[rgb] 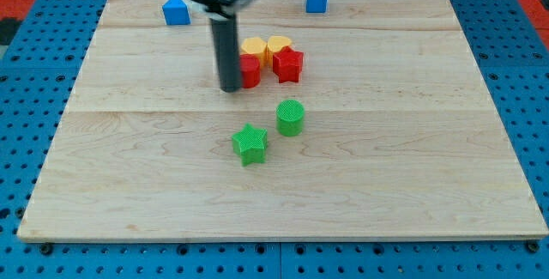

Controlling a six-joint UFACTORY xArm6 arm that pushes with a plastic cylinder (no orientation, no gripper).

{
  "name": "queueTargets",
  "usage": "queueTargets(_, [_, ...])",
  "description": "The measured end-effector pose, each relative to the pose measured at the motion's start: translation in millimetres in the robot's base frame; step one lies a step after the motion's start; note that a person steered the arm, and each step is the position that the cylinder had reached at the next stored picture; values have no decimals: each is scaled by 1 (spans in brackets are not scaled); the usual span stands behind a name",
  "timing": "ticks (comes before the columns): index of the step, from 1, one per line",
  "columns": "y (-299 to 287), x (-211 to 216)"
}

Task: Place a green circle right close to green star

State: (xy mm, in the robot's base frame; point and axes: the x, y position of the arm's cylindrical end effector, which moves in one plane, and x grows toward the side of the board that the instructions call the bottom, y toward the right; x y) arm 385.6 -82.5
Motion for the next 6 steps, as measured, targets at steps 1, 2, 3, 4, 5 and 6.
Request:
queueTargets(1, [12,0])
queueTargets(2, [41,6])
queueTargets(3, [69,21])
queueTargets(4, [148,39])
queueTargets(5, [86,47])
queueTargets(6, [67,61])
